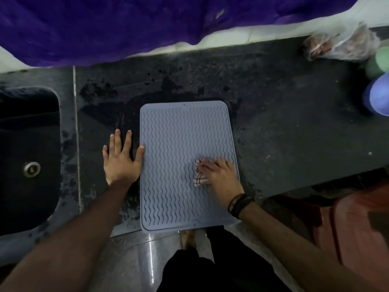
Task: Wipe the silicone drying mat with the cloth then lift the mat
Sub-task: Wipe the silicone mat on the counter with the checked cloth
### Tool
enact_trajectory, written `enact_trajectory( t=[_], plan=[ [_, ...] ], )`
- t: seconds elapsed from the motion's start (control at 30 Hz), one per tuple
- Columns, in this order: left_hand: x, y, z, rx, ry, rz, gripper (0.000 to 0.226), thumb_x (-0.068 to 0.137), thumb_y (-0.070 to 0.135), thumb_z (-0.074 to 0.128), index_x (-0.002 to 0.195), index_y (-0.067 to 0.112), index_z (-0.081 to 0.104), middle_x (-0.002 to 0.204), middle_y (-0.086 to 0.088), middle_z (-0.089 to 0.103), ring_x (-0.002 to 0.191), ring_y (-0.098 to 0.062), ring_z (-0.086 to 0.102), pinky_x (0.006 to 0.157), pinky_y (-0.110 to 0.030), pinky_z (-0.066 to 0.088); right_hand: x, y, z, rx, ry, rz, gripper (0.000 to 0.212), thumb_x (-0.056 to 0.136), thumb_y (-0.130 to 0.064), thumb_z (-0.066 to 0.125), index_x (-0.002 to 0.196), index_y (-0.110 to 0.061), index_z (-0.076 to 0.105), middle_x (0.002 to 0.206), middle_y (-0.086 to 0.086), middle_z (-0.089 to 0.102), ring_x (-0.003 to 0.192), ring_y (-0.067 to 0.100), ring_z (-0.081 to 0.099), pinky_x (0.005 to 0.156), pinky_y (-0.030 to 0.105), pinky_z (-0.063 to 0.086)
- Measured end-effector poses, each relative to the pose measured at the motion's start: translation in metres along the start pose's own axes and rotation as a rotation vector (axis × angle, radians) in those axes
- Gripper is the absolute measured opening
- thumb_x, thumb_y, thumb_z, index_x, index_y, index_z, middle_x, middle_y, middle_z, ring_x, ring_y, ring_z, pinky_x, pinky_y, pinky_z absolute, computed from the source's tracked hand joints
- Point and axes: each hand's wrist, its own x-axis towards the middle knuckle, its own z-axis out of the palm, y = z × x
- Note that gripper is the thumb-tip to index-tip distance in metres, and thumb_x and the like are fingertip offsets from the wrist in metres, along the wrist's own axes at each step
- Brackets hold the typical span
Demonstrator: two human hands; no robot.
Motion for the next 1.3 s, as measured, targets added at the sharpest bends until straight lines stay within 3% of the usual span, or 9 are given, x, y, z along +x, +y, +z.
enact_trajectory(
  t=[0.1, 0.2, 0.33, 0.7, 0.9, 1.03, 1.2, 1.3],
  plan=[
    [0.001, 0.0, 0.0, -0.006, 0.008, 0.0, 0.077, 0.099, 0.072, 0.02, 0.165, 0.03, 0.017, 0.173, -0.003, 0.006, 0.159, -0.019, -0.001, 0.128, -0.044, -0.001, 0.044, 0.014, -0.014, 0.131, -0.06, 0.069, 0.039, 0.071, -0.008, 0.069, 0.108, -0.021, 0.069, 0.115, -0.001, 0.067, 0.102, 0.029, 0.056, 0.088, 0.044, 0.043],
    [0.001, 0.001, -0.001, -0.011, 0.007, 0.004, 0.077, 0.099, 0.071, 0.021, 0.164, 0.03, 0.018, 0.173, -0.003, 0.007, 0.159, -0.019, 0.0, 0.128, -0.045, 0.0, 0.115, 0.032, -0.02, 0.084, -0.028, 0.132, 0.045, 0.071, -0.005, 0.065, 0.113, -0.021, 0.065, 0.118, -0.001, 0.065, 0.107, 0.028, 0.05, 0.092, 0.043, 0.039],
    [-0.001, 0.001, -0.002, -0.02, 0.018, 0.009, 0.078, 0.099, 0.072, 0.02, 0.164, 0.03, 0.019, 0.173, -0.003, 0.008, 0.159, -0.019, 0.001, 0.128, -0.045, 0.001, 0.173, 0.045, -0.007, 0.013, -0.152, 0.12, 0.056, 0.074, 0.001, 0.058, 0.128, -0.015, 0.058, 0.133, 0.006, 0.056, 0.12, 0.034, 0.043, 0.101, 0.048, 0.036],
    [0.001, 0.001, -0.002, -0.02, 0.009, 0.004, 0.08, 0.098, 0.073, 0.017, 0.165, 0.03, 0.018, 0.173, -0.003, 0.007, 0.159, -0.019, -0.001, 0.128, -0.046, 0.001, 0.103, 0.032, -0.006, 0.059, -0.204, 0.059, 0.054, 0.073, -0.008, 0.067, 0.125, -0.02, 0.062, 0.128, 0.005, 0.061, 0.115, 0.032, 0.046, 0.102, 0.042, 0.033],
    [0.001, 0.001, -0.003, -0.022, 0.01, 0.008, 0.079, 0.098, 0.073, 0.018, 0.164, 0.03, 0.018, 0.173, -0.003, 0.006, 0.159, -0.018, -0.001, 0.128, -0.045, 0.0, 0.169, 0.046, -0.02, 0.047, -0.033, 0.121, 0.053, 0.069, 0.0, 0.066, 0.118, -0.018, 0.063, 0.118, 0.004, 0.065, 0.109, 0.031, 0.047, 0.093, 0.043, 0.041],
    [0.001, 0.001, -0.003, -0.016, 0.014, -0.001, 0.079, 0.098, 0.073, 0.019, 0.164, 0.031, 0.018, 0.173, -0.001, 0.005, 0.159, -0.017, -0.002, 0.128, -0.044, 0.0, 0.201, 0.05, -0.013, -0.005, -0.129, 0.12, 0.055, 0.076, -0.001, 0.062, 0.128, -0.018, 0.058, 0.126, 0.004, 0.058, 0.116, 0.033, 0.041, 0.095, 0.044, 0.039],
    [0.001, 0.001, -0.002, -0.015, 0.018, 0.0, 0.078, 0.098, 0.073, 0.02, 0.164, 0.031, 0.018, 0.173, -0.002, 0.006, 0.159, -0.018, -0.001, 0.128, -0.045, 0.0, 0.163, 0.042, 0.005, -0.002, -0.116, 0.112, 0.056, 0.072, 0.001, 0.067, 0.126, -0.013, 0.06, 0.13, 0.007, 0.057, 0.118, 0.037, 0.042, 0.103, 0.049, 0.035],
    [0.0, 0.001, -0.002, -0.022, 0.017, -0.002, 0.079, 0.098, 0.073, 0.02, 0.164, 0.03, 0.018, 0.173, -0.003, 0.006, 0.159, -0.019, 0.0, 0.128, -0.045, 0.0, 0.13, 0.034, 0.007, 0.018, -0.085, 0.091, 0.055, 0.068, 0.005, 0.068, 0.121, -0.011, 0.064, 0.125, 0.009, 0.061, 0.111, 0.036, 0.047, 0.097, 0.047, 0.037]
  ],
)
